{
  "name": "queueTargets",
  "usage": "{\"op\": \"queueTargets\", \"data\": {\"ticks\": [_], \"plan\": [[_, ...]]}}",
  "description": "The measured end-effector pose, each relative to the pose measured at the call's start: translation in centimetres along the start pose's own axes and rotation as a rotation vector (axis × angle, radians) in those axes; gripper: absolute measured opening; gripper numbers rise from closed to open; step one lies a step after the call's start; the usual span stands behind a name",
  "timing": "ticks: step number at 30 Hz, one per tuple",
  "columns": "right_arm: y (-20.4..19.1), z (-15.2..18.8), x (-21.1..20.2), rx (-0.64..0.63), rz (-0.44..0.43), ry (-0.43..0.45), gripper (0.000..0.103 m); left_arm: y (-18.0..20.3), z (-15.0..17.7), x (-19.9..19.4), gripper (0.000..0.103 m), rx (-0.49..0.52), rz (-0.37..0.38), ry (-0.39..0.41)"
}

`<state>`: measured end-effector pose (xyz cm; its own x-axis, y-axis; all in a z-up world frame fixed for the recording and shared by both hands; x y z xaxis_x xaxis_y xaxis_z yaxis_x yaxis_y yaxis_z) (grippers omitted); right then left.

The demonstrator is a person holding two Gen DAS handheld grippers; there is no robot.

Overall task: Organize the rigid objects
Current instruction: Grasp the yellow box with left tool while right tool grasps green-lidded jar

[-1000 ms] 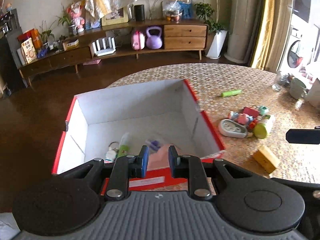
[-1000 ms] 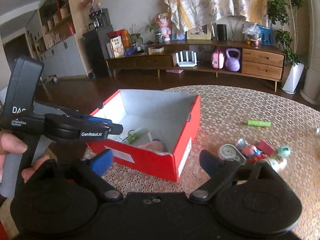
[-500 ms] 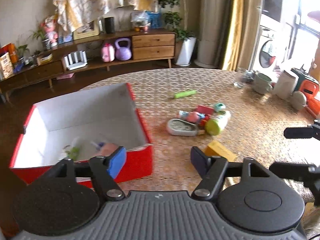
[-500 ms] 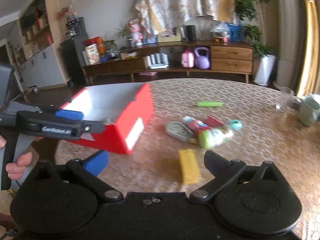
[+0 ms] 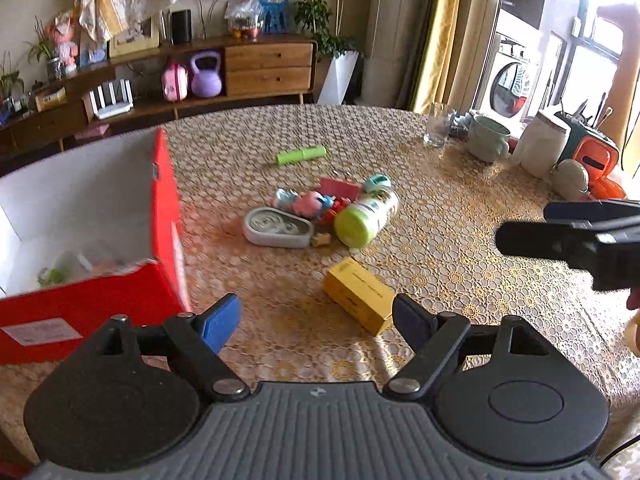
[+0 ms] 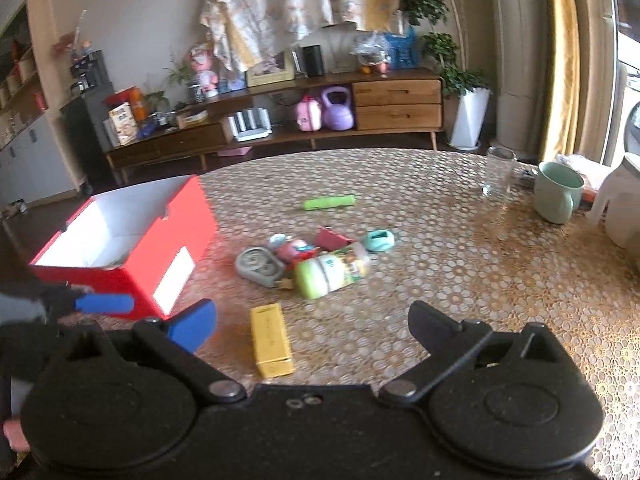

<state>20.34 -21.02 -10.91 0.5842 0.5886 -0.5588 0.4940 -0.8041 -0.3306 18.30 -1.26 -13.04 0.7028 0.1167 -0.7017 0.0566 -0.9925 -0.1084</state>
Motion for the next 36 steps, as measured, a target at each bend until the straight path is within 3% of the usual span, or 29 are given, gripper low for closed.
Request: {"op": "queueTargets", "data": {"ticks": [8, 15, 21, 36], "plan": [[2.9, -0.8, 4.2, 0.002, -0.006, -0.042, 0.102, 2.4, 0.4, 3.1, 0.086, 0.009, -0.045, -0.024], [4.0, -0.9, 9.6, -0.083, -0.034, -0.129, 0.102, 4.6, 0.1, 5.8, 0.086, 0.025, -0.076, -0.049], [4.8, -0.9, 12.8, -0.11, -0.042, -0.178, 0.101, 6.0, 0.0, 8.1, 0.086, -0.002, -0.07, -0.087], [6.1, -0.7, 16.8, -0.171, -0.071, -0.239, 0.093, 6.9, 0.9, 10.9, 0.086, -0.03, -0.084, -0.135]]}}
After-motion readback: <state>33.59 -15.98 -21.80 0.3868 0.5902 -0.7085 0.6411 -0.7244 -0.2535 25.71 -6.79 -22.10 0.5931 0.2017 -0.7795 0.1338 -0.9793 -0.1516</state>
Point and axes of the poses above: each gripper's, at about its wrist camera, not at the fingertips, and x roughly the way its jaws point, y to its right, z to its underside, the point moved 8 cm from there along x, roughly the way its jaws point, and after that the axes turned 15 degrees about -z, right-handed, at the moved point
